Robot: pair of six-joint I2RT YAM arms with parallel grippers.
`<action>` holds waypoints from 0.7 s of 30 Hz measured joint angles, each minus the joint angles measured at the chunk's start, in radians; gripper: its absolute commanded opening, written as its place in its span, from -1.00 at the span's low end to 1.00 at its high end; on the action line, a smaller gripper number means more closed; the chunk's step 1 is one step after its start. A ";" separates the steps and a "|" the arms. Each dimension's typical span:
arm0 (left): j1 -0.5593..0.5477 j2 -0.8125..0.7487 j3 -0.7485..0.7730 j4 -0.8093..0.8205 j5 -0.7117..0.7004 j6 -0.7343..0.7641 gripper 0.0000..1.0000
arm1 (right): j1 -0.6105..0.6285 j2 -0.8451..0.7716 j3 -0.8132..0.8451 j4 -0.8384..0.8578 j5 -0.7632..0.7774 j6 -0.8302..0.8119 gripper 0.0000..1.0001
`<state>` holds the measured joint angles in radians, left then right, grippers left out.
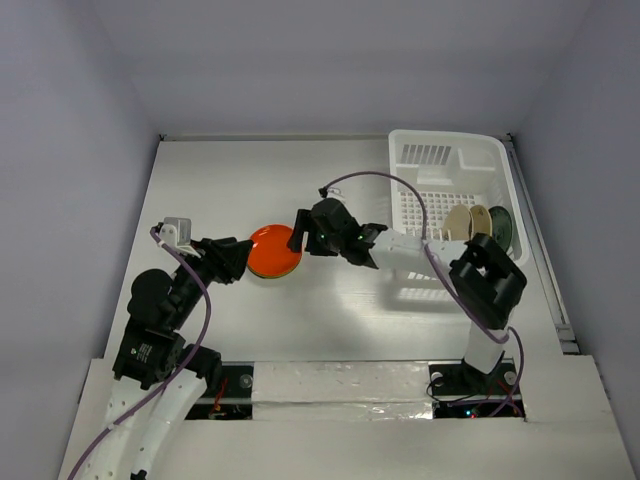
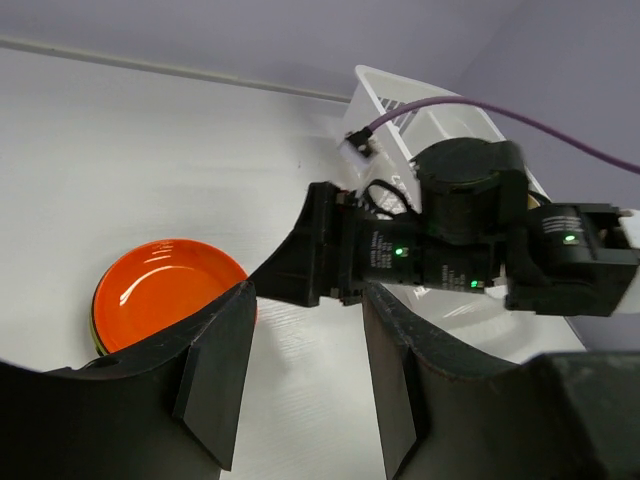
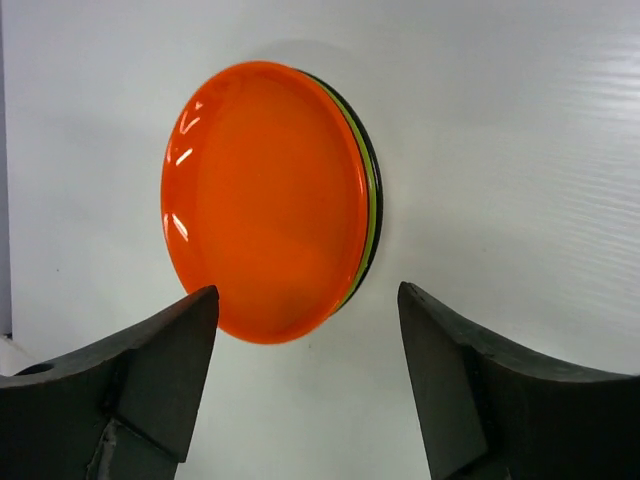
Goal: Unload the plates from the dish rack
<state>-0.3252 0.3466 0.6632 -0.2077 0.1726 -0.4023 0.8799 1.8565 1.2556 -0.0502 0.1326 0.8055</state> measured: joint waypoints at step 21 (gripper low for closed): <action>0.000 -0.005 -0.001 0.001 0.014 0.000 -0.11 | -0.520 -0.833 -0.159 -0.578 0.436 -0.255 0.08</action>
<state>-0.3252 0.3420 0.6621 -0.2070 0.1867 -0.4023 0.3599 1.0233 1.0969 -0.6281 0.5686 0.5507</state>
